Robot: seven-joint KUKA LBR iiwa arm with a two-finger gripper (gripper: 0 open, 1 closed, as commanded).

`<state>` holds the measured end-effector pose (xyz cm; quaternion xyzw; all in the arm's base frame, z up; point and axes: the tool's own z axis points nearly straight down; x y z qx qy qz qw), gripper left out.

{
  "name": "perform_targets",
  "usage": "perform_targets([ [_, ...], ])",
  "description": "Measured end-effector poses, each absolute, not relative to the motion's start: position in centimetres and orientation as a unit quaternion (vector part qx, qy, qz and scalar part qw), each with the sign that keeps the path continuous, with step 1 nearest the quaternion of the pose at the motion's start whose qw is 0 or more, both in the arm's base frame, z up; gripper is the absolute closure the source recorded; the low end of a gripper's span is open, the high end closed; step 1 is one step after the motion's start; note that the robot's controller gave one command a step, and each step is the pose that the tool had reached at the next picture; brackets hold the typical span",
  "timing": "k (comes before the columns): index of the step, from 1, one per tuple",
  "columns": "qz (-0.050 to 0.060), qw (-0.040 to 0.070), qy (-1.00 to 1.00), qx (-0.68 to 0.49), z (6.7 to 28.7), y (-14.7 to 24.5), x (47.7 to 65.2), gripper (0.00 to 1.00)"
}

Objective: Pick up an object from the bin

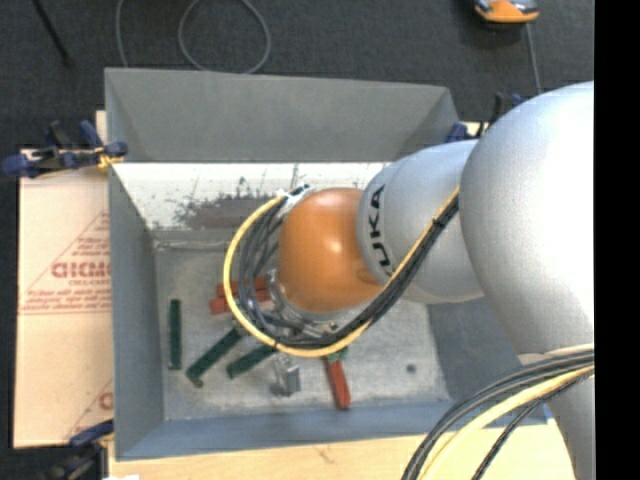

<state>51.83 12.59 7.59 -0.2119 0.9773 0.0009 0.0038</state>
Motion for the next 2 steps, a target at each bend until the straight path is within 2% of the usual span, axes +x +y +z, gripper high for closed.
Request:
perform_targets([
  [1,0.001,0.007,0.977,-0.211,7.85,12.56,52.02,1.0],
  [2,0.001,0.003,0.978,-0.211,7.58,12.51,51.81,0.0],
])
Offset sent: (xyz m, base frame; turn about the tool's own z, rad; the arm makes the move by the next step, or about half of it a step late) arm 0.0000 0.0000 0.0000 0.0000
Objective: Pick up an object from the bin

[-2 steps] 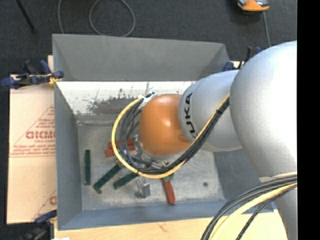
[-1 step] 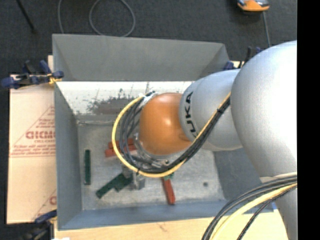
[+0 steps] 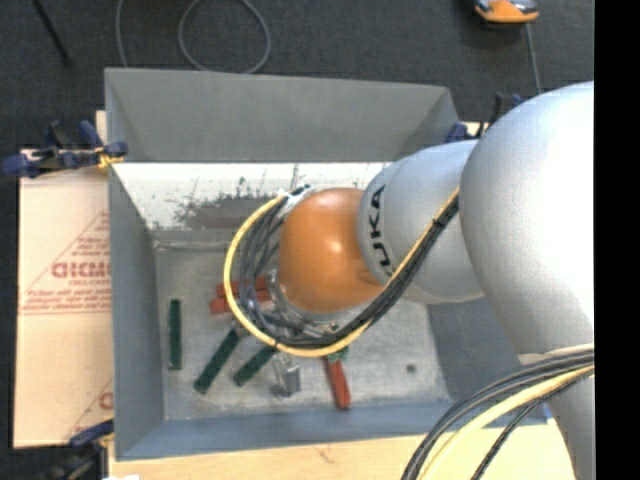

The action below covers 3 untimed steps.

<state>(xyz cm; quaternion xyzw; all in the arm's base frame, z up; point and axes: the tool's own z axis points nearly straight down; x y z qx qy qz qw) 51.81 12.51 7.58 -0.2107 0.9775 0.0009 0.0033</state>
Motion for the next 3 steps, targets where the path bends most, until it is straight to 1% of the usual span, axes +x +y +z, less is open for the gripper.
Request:
perform_targets([
  [1,0.001,0.003,0.978,-0.21,7.5,12.5,51.8,1.0],
  [2,-0.001,0.006,0.968,-0.251,13.6,11.6,58.6,1.0],
  [3,-0.001,0.008,0.961,-0.275,20.3,11.5,65.4,1.0],
])
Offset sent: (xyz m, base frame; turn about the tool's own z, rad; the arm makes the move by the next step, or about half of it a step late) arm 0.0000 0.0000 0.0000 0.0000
